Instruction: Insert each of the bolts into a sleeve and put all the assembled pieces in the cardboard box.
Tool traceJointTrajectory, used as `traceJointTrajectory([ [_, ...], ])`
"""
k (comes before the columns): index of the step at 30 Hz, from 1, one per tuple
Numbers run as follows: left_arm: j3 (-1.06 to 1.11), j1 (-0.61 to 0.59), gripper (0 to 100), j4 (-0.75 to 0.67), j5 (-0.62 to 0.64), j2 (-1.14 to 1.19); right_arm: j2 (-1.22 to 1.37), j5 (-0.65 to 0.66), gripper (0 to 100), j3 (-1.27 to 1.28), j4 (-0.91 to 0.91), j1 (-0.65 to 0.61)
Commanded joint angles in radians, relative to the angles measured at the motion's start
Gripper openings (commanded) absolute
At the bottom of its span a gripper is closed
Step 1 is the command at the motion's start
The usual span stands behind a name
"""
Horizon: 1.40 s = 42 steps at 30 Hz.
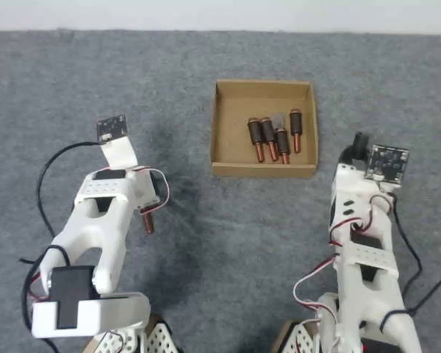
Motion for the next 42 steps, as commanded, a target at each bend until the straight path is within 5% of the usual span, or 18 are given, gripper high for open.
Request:
traceJointTrajectory([
  [1, -0.005, -0.003, 1, -0.031, -0.012, -0.066, 0.081, 0.006, 0.7, -0.025, -0.162, -0.042],
  [11, -0.007, -0.003, 1, -0.032, -0.012, -0.066, 0.486, 0.006, 0.7, -0.147, -0.687, -0.140],
  [19, -0.005, -0.003, 1, -0.058, -0.014, -0.066, 0.708, 0.008, 0.7, -0.216, -0.929, -0.246],
  [30, -0.005, -0.003, 1, -0.075, -0.014, -0.066, 0.740, 0.012, 0.7, 0.003, -1.213, -0.453],
  [36, -0.005, -0.003, 1, -0.075, -0.014, -0.066, 0.740, 0.009, 0.6, 0.183, -1.417, -0.464],
  [42, -0.005, -0.002, 1, -0.075, -0.014, -0.066, 0.739, 0.005, 0.6, 0.255, -1.435, -0.444],
])
